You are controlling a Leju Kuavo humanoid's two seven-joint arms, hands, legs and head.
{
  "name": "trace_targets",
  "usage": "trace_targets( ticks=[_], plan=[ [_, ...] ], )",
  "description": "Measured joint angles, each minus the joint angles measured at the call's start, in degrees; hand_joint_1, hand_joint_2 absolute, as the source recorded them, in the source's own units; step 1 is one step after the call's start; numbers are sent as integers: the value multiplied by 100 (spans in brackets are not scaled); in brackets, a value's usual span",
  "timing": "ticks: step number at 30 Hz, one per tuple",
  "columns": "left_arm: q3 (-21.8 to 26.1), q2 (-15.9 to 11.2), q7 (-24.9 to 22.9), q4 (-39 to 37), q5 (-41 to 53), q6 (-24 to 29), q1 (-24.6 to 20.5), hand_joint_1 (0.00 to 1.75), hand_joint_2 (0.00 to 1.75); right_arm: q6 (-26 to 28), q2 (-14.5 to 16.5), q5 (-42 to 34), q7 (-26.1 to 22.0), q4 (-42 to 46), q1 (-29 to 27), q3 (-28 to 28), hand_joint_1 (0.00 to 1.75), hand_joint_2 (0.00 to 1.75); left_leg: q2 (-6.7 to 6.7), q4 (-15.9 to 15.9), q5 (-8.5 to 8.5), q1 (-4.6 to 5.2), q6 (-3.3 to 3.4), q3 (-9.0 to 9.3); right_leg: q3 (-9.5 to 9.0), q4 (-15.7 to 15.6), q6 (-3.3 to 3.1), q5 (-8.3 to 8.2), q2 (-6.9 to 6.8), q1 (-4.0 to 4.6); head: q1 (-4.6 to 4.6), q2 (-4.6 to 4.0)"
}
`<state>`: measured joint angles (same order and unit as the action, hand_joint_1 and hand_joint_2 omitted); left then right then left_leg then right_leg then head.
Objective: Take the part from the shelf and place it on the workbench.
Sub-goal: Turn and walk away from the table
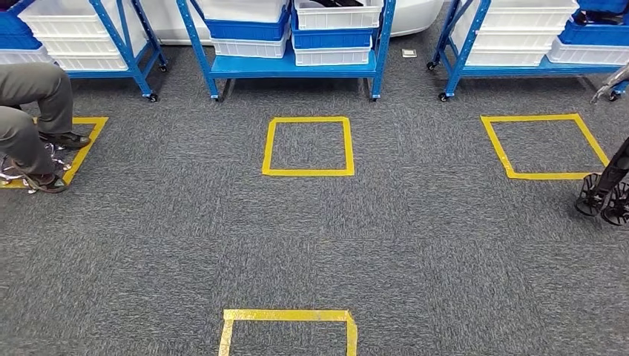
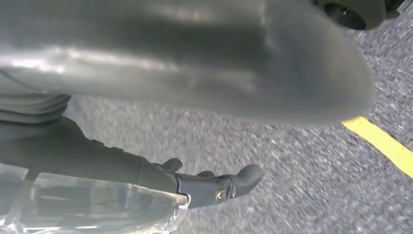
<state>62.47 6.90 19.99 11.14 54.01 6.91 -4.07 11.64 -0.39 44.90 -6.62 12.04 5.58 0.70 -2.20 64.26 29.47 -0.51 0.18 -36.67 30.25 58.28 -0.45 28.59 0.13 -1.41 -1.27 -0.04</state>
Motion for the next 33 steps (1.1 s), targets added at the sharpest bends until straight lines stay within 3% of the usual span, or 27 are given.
trace_targets(
  ticks=[2, 3, 4, 5, 7, 8, 9, 13, 15, 17, 18, 19, 20, 22, 23, 25, 27, 29, 31, 33],
  plan=[
    [-1, -4, 2, -1, 0, 0, -14, 0, 0, 11, 1, 17, 4, -1, -22, 0, 0, 0, 134, 768, 327, -18, -38, -390, -4, 0, -55, 21, -148, 29, -9, -1],
    [0, -4, 5, -1, 1, 0, -10, 0, 0, 38, 1, 39, 17, -2, -27, 0, 0, 0, 149, 994, 373, -26, -48, -514, -6, 0, -64, 28, -208, 37, -9, -1],
    [1, -5, 15, -2, 3, 2, -2, 0, 0, 72, 4, 63, 37, -2, -26, 0, 0, 0, 161, 993, 303, -30, -50, -524, -11, 0, -64, 36, -252, 41, -10, -1],
    [1, -8, 33, -1, 4, -1, 3, 0, 0, 111, 8, 93, 61, -2, -22, 0, 0, 0, 176, 778, 148, -32, -41, -420, -19, 0, -62, 43, -287, 44, -10, -1],
    [2, -20, 93, 0, 1, -36, 5, 0, 0, 154, 22, 150, 99, -2, -8, 0, 0, 0, 248, -4, -197, -16, 12, -5, -41, 2, -39, 65, -333, 61, -11, 0],
    [1, -26, 125, 1, -5, -63, 1, 0, 0, 156, 28, 173, 107, -2, -4, 0, 0, 0, 287, -317, -288, 1, 41, 163, -46, 2, -20, 78, -347, 79, -9, 0],
    [1, -32, 149, 1, -10, -85, -3, 0, 0, 142, 35, 188, 110, -2, -1, 0, 0, 0, 318, -505, -319, 20, 66, 261, -48, 2, 4, 89, -359, 93, -6, 0],
    [2, -44, 179, 1, -15, -92, 2, 0, 0, 67, 51, 226, 114, 2, 3, 2, 0, 0, 293, -665, -330, 32, 166, 340, -37, 44, 115, 139, -336, 108, -2, 0],
    [3, -44, 195, 1, -15, -86, -9, 0, 0, 54, 49, 233, 118, 4, -3, 2, 0, 0, 259, -741, -355, 0, 227, 402, 185, 484, 111, 331, -193, 102, 20, 0],
    [3, -46, 208, 1, -12, -81, -21, 0, 0, 45, 45, 232, 119, 1, -28, 2, 0, 0, 205, -749, -331, 6, 260, 421, 613, 1240, 93, 585, -88, 79, 39, -1],
    [2, -46, 212, 1, -5, -79, -19, 0, 0, 42, 40, 228, 119, -1, -45, 2, 0, 0, 171, -748, -313, 6, 263, 437, 789, 1508, 113, 633, -72, 69, 42, -1],
    [2, -44, 215, 1, 3, -76, -15, 0, 0, 39, 34, 221, 120, -3, -62, 2, 0, 0, 139, -746, -294, 4, 257, 460, 872, 1585, 154, 590, -65, 60, 44, -1],
    [1, -41, 219, 1, 18, -80, -11, 0, 0, 38, 27, 212, 120, -5, -72, 2, 0, 0, 107, -744, -267, 0, 241, 496, 831, 1412, 215, 446, -62, 47, 44, -1],
    [0, -39, 226, 1, 50, -112, -9, 0, 0, 42, 16, 197, 119, -11, -80, 2, 0, 0, 56, -734, -188, -3, 184, 582, 529, 653, 325, 67, -53, 4, 52, -1],
    [-1, -43, 232, 1, 67, -128, -10, 0, 0, 48, 13, 192, 117, -15, -80, 2, 0, 0, 37, -723, -125, 7, 147, 617, 377, 313, 324, -50, -44, -4, 57, -1],
    [-3, -60, 250, 2, 93, -145, -12, 0, 0, 60, 14, 186, 114, -24, -88, 1, 0, 0, 17, -709, -18, 28, 80, 657, 234, 48, 225, -66, -31, 9, 50, 0],
    [-5, -69, 264, 3, 109, -146, -14, 0, 0, 69, 17, 187, 111, -25, -100, 1, 0, 0, 16, -703, 49, 3, 28, 695, 166, 35, 106, -17, -29, 22, 31, 0],
    [-5, -69, 275, 4, 114, -145, -22, 0, 0, 73, 13, 192, 110, -24, -110, 1, 0, 0, 75, -489, 114, -34, -26, 635, 60, 25, 5, 45, -30, 15, 18, 0],
    [-8, -70, 286, 5, 119, -145, -27, 0, 0, 77, 9, 196, 109, -23, -110, 0, 0, 0, 150, 190, 266, -45, -76, 233, -75, 20, -66, 152, -35, 15, 4, 0],
    [-9, -72, 290, 5, 120, -146, -16, 0, 0, 78, 13, 196, 109, -25, -122, 0, 0, 0, 172, 937, 334, -45, -96, -382, -227, 20, -88, 296, -35, 26, 3, 0]
  ],
)
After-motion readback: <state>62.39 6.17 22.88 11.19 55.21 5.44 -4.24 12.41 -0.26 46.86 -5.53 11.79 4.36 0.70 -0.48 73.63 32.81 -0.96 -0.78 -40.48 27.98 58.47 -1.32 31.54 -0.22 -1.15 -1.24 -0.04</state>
